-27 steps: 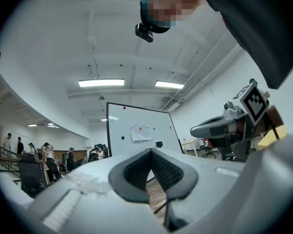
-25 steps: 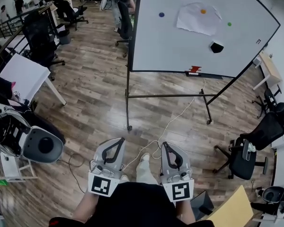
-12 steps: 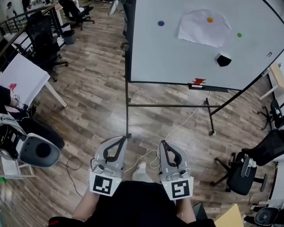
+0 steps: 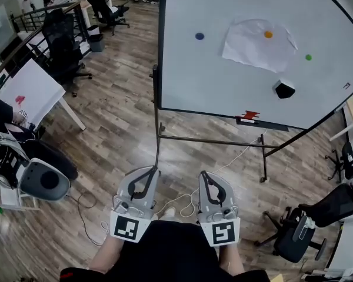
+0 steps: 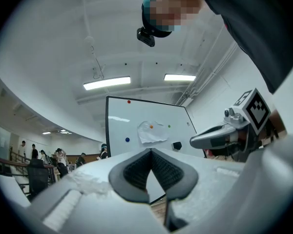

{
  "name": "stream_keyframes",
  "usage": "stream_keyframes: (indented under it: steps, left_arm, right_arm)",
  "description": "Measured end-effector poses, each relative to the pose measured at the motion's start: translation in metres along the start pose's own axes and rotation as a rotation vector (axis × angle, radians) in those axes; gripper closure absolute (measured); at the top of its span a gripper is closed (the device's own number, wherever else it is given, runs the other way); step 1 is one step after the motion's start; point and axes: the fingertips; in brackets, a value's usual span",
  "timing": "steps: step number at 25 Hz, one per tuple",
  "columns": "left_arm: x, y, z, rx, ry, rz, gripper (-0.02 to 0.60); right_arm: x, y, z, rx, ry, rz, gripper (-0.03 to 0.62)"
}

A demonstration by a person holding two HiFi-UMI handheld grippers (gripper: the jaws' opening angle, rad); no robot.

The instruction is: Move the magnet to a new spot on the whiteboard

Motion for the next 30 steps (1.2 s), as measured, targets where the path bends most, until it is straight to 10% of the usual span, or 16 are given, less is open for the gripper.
stream_keyframes:
  steps: [30]
  left_arm:
    - [0.146, 0.032, 0.074, -0.006, 0.132, -0.036, 0.58]
  right_arm:
    - [0.108, 0.015, -0.075, -0.076, 0.129, 0.028, 0.592]
Point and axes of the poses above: the fingertips, and each gripper's own axes: x forward along the fingers, z to its left, y out of its underside, and after that the axes turned 2 degrees about -x, right-handed
